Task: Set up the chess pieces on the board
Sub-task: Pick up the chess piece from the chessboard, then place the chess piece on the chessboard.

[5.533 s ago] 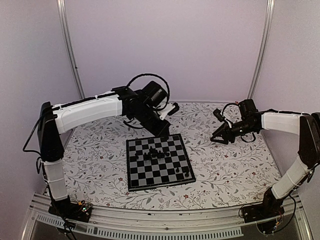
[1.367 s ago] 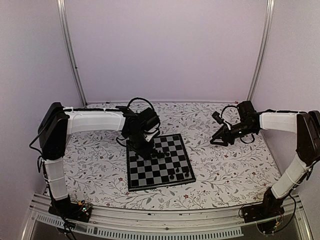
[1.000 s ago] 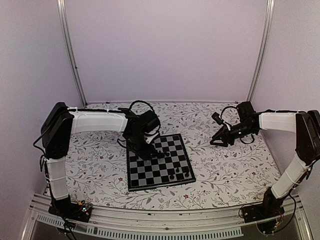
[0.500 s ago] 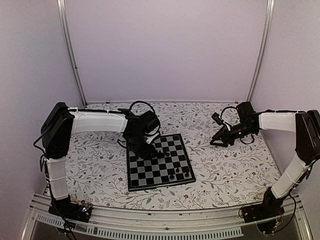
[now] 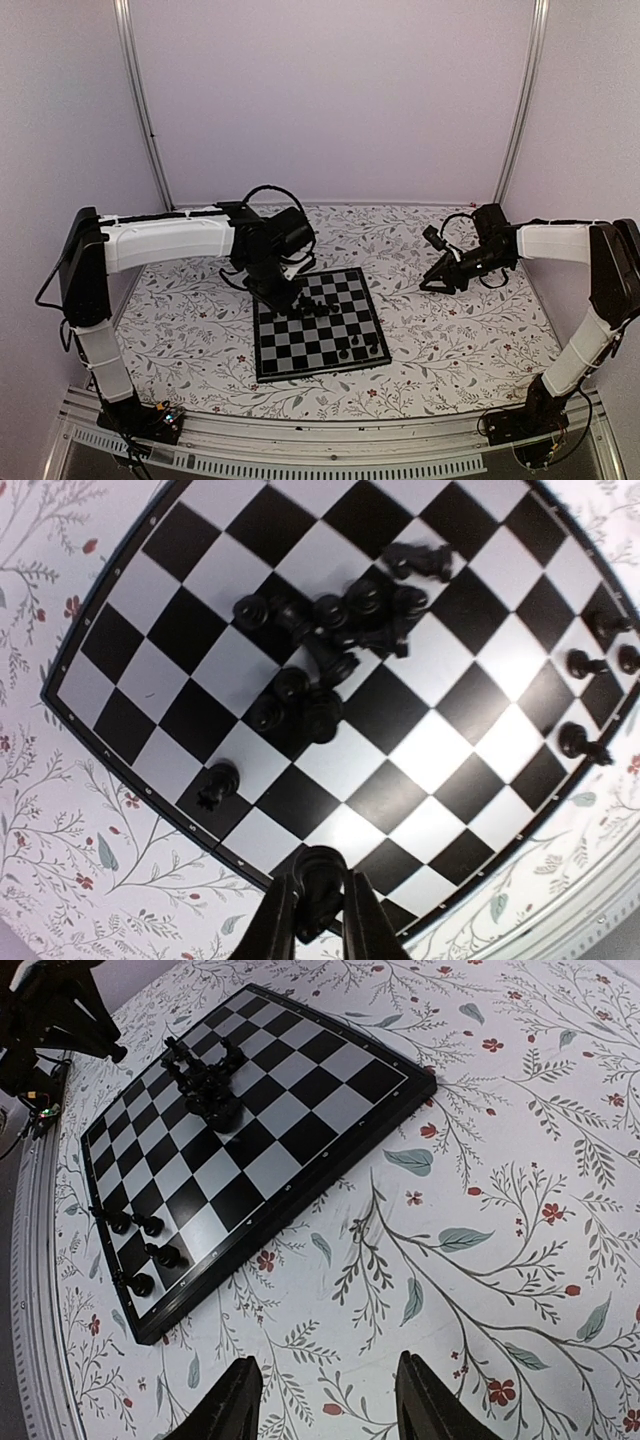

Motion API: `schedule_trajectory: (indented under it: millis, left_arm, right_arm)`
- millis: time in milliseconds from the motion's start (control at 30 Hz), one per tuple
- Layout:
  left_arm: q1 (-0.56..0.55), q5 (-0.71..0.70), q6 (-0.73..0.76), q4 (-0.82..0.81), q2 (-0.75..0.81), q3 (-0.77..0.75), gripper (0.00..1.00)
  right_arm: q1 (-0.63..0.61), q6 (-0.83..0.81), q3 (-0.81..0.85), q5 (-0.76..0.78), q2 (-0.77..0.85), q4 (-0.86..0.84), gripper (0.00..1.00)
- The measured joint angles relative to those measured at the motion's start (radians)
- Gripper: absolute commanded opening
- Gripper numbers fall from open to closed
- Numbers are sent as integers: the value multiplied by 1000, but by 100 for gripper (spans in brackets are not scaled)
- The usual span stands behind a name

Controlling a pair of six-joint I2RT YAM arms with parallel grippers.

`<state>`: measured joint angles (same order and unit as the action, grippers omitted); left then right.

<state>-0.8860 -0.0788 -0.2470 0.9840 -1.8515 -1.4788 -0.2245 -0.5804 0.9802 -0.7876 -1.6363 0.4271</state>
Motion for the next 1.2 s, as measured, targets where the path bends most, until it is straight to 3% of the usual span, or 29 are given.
schedule_trajectory:
  millis: [233,500,800,1200]
  left_arm:
    - [-127,26,11,23,-24,-170,4]
    - [-290,60,92,0,-225,-384,5]
    - [-306,63,131,5,-354,-404,5]
    - [-306,63,144,-5,-377,-412,6]
  right_arm:
    - [0,0,6,0,-3,1,49]
    - [0,-2,6,0,-3,5,49]
    - [0,-8,6,1,2,11,49]
    - [0,-12,6,1,3,18,49]
